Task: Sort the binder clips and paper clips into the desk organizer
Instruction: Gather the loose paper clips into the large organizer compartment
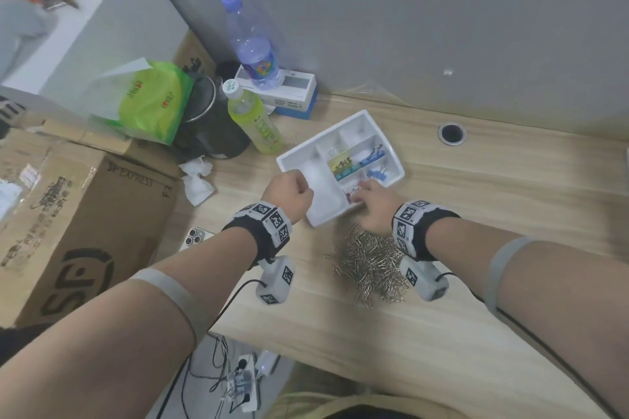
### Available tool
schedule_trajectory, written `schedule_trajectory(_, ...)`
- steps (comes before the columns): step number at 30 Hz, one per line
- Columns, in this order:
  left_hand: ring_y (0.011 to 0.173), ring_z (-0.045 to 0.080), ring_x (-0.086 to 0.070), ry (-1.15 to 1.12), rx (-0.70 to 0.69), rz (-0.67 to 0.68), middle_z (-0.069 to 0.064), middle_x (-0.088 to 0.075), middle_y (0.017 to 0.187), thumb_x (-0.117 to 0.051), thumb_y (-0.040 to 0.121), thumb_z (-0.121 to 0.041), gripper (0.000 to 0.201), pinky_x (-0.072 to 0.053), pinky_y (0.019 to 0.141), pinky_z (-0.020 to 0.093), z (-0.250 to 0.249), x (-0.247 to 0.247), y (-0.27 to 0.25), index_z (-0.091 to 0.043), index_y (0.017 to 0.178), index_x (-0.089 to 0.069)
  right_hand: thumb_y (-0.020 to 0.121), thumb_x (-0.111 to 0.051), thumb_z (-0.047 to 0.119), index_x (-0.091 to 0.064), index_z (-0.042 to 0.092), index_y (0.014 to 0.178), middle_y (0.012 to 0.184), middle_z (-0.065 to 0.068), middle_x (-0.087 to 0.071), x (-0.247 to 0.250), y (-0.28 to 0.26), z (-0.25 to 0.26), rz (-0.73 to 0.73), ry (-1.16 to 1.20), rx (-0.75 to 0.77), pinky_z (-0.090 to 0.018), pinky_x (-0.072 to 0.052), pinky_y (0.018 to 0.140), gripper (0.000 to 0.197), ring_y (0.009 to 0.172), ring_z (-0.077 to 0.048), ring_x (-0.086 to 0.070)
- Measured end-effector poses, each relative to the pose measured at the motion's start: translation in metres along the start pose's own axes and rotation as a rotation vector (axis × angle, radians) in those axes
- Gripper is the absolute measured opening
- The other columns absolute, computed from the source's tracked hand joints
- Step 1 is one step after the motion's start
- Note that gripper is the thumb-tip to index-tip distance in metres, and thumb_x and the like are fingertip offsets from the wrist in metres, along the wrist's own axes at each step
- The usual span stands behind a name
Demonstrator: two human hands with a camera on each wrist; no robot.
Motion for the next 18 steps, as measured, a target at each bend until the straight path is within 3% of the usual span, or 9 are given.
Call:
schedule_trajectory(5, 0.072, 0.024, -0.06, 0.067, 0.013, -0.034, 0.001, -0.062, 0.075, -0.052, 0.08, -0.018, 0.007, -0.051, 0.063, 0.032, 0.007, 0.01, -0.008, -0.015, 0.078, -0.058, 0.076, -0.057, 0.012, -0.058, 0.022, 0.124, 0.152, 0.003, -0.029, -0.016, -0.008, 0.018, 0.061, -0.006, 0.043, -0.035, -0.053, 0.089, 0.048, 0.124, -0.027, -0.049)
schedule_trajectory(8, 0.076, 0.025, -0.058, 0.161, 0.041, -0.092, 0.004, -0.061, 0.083, -0.051, 0.084, -0.022, 0.009, -0.048, 0.064, 0.032, 0.017, 0.018, -0.018, -0.014, 0.083, -0.055, 0.074, -0.058, 0.012, -0.061, 0.022, 0.118, 0.139, 0.003, -0.041, -0.023, -0.012, 0.027, 0.074, -0.032, 0.068, -0.033, -0.056, 0.082, 0.045, 0.105, -0.02, -0.055)
schedule_trajectory(11, 0.09, 0.029, -0.055, 0.297, 0.119, -0.147, 0.01, -0.058, 0.096, -0.049, 0.083, -0.025, 0.023, -0.051, 0.076, 0.038, 0.027, 0.025, -0.027, -0.008, 0.098, -0.052, 0.071, -0.059, 0.013, -0.062, 0.026, 0.118, 0.125, 0.004, -0.049, -0.027, -0.018, 0.03, 0.059, -0.073, 0.086, -0.038, -0.052, 0.09, 0.049, 0.109, -0.019, -0.051)
schedule_trajectory(13, 0.104, 0.031, -0.05, 0.374, 0.202, -0.148, 0.012, -0.052, 0.11, -0.053, 0.08, -0.026, 0.037, -0.046, 0.084, 0.039, 0.033, 0.026, -0.031, -0.005, 0.11, -0.048, 0.071, -0.059, 0.011, -0.062, 0.027, 0.118, 0.124, 0.005, -0.052, -0.028, -0.022, 0.029, 0.056, -0.109, 0.1, -0.039, -0.046, 0.097, 0.05, 0.114, -0.018, -0.047)
schedule_trajectory(16, 0.112, 0.03, -0.047, 0.377, 0.344, -0.075, 0.013, -0.047, 0.12, -0.057, 0.078, -0.026, 0.051, -0.045, 0.082, 0.037, 0.043, 0.022, -0.038, -0.004, 0.121, -0.041, 0.069, -0.058, 0.009, -0.062, 0.029, 0.116, 0.125, 0.008, -0.053, -0.027, -0.028, 0.024, 0.012, -0.11, 0.118, -0.038, -0.041, 0.101, 0.052, 0.117, -0.017, -0.046)
schedule_trajectory(18, 0.107, 0.03, -0.051, 0.325, 0.408, -0.003, 0.012, -0.05, 0.116, -0.057, 0.076, -0.026, 0.05, -0.049, 0.082, 0.038, 0.049, 0.015, -0.041, -0.007, 0.12, -0.04, 0.067, -0.062, 0.012, -0.057, 0.03, 0.117, 0.122, 0.008, -0.049, -0.023, -0.033, 0.015, -0.081, -0.042, 0.102, -0.035, -0.043, 0.095, 0.053, 0.112, -0.016, -0.047)
Point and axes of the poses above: each hand's wrist, its own y-axis towards the middle knuckle, its own x-axis out of the back of the hand, z = x × y, the point moved 6 cm from there along y, towards the middle knuckle
